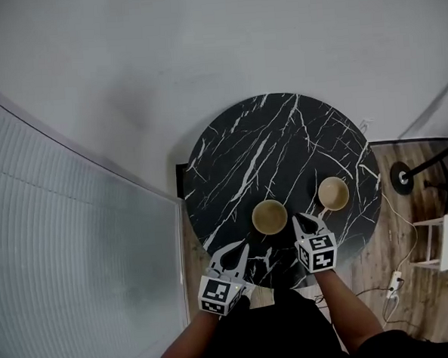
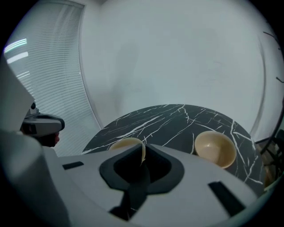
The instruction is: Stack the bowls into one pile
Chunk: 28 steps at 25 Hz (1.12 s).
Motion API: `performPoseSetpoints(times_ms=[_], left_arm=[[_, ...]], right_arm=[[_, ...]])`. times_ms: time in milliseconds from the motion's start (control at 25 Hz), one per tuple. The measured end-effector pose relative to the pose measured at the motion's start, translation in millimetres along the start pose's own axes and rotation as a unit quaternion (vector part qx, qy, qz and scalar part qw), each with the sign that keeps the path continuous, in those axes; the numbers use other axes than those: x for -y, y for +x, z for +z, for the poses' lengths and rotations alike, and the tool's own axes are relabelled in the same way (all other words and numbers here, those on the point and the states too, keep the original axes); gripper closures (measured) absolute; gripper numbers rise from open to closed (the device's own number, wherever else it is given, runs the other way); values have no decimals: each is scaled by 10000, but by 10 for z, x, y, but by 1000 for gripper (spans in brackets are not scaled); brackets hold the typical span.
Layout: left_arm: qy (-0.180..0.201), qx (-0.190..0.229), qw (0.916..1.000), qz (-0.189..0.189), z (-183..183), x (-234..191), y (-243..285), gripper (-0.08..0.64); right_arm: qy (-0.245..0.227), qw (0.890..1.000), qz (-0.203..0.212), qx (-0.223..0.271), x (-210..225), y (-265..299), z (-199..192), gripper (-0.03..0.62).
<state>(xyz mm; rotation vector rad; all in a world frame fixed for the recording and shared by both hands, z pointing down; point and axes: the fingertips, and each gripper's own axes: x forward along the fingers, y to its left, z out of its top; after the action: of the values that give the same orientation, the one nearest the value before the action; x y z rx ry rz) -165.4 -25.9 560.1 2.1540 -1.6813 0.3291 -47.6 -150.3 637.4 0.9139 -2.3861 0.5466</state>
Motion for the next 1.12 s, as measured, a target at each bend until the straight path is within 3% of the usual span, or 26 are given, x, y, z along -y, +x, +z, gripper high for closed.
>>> performPoseSetpoints(times_ms=[320,560,1120], left_arm=[[-208,86,9988,443,-69,-234,-198,548],[-241,94,9983,521,-59,-304,-186,548],[-251,37,9980,575,-78,-432,-198,548]], right_arm=[[9,9984,192,-530,-124,371,-176,471],[210,9963,79,-829,-83,574,-334,449],[57,9960,37,-895,-111,703,-341,560]])
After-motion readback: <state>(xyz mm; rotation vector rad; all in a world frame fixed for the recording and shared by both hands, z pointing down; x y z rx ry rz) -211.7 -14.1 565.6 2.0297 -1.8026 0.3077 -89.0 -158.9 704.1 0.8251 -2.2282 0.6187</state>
